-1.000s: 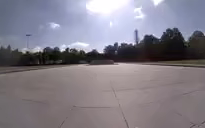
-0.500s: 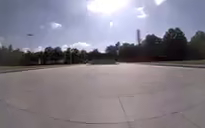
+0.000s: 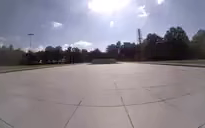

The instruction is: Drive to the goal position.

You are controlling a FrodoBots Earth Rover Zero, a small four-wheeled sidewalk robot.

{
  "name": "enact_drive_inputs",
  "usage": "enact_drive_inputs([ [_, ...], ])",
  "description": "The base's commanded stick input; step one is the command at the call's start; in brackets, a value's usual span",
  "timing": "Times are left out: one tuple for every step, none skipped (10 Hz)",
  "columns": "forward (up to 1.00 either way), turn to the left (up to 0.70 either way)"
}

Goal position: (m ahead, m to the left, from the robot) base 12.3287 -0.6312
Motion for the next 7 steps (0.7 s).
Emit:
enact_drive_inputs([
  [0.70,0.00],
  [0.70,0.00],
  [0.70,0.00],
  [0.70,-0.04],
  [0.70,-0.11],
  [0.70,-0.18],
  [0.70,-0.21],
])
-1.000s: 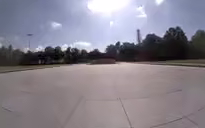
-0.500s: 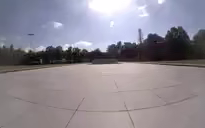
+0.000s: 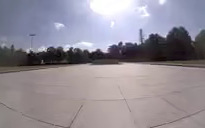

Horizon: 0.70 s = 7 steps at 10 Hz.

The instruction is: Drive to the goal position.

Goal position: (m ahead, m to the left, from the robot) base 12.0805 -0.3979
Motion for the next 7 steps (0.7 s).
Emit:
enact_drive_inputs([
  [0.70,-0.20],
  [0.70,-0.14],
  [0.70,-0.07],
  [0.70,-0.04],
  [0.70,-0.03],
  [0.70,-0.03],
  [0.70,-0.03],
])
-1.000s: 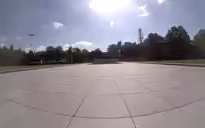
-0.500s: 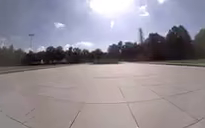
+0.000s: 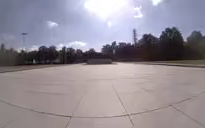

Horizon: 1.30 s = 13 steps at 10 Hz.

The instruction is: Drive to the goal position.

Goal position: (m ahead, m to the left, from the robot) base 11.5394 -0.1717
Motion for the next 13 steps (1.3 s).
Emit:
enact_drive_inputs([
  [0.70,-0.03],
  [0.70,-0.03],
  [0.70,-0.03],
  [0.70,-0.03],
  [0.70,-0.03],
  [0.70,-0.03],
  [0.70,-0.03],
  [0.70,-0.03],
  [0.70,-0.03],
  [0.70,-0.03],
  [0.70,-0.03],
  [0.70,-0.03],
  [0.70,-0.03],
])
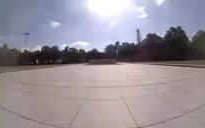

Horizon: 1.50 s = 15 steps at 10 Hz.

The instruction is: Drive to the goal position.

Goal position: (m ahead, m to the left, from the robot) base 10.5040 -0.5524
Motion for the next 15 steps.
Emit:
enact_drive_inputs([
  [0.70,-0.03],
  [0.70,-0.01],
  [0.70,0.00],
  [0.70,0.00],
  [0.70,0.00],
  [0.70,0.00],
  [0.70,0.00],
  [0.70,0.00],
  [0.70,-0.06],
  [0.70,-0.26],
  [0.70,-0.24],
  [0.70,-0.04],
  [0.70,0.00],
  [0.70,0.00],
  [0.70,0.00],
])
